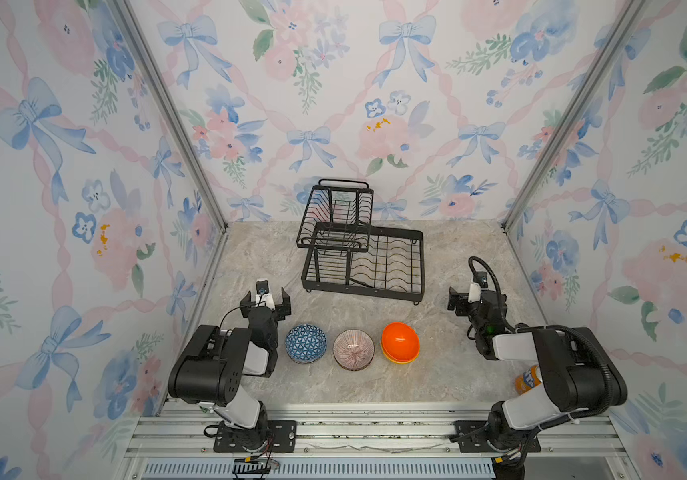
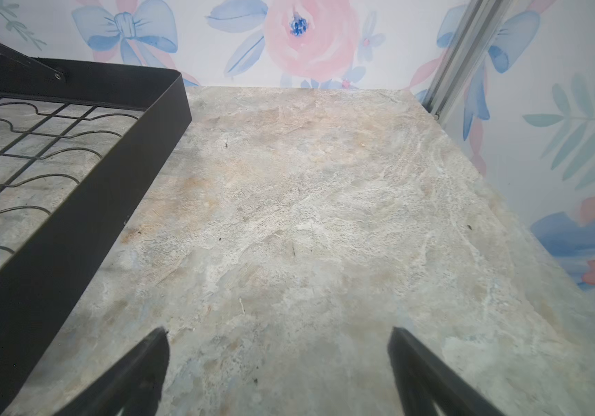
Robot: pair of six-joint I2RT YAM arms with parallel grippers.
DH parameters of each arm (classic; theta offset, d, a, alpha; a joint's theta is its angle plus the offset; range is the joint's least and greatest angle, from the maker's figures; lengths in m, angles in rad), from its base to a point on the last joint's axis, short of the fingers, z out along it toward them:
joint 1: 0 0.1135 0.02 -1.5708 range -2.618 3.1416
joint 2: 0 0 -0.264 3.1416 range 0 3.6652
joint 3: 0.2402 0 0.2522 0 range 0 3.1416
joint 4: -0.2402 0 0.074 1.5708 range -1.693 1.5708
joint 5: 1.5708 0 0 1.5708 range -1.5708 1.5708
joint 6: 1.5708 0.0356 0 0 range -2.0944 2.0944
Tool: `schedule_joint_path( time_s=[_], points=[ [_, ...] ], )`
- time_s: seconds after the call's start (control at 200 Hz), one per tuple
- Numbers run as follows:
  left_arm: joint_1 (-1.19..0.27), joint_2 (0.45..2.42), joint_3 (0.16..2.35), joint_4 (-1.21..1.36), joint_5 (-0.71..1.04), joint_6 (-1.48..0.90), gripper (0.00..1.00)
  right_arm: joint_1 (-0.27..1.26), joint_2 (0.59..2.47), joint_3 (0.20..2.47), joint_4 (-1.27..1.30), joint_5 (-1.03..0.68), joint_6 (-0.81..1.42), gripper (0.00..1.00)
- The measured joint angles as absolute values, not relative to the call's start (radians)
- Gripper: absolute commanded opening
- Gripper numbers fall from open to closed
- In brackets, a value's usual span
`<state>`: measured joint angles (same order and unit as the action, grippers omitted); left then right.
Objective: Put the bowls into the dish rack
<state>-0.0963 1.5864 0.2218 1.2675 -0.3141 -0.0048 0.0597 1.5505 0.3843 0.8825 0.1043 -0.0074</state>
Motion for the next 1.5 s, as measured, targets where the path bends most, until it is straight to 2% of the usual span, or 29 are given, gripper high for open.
schedule_joint_path(
  time_s=[1.265, 1.5],
  points=[
    [-0.073, 1.583, 0.222, 1.25, -0.279, -0.018, 0.98, 0.049, 1.551, 0.384, 0.882, 0.09, -0.007, 0.97],
    [-0.117, 1.422, 0.296, 1.023, -0.366, -0.019, 0.98, 0.094, 1.448, 0.4, 0.776, 0.167, -0.018, 0.97]
  ],
)
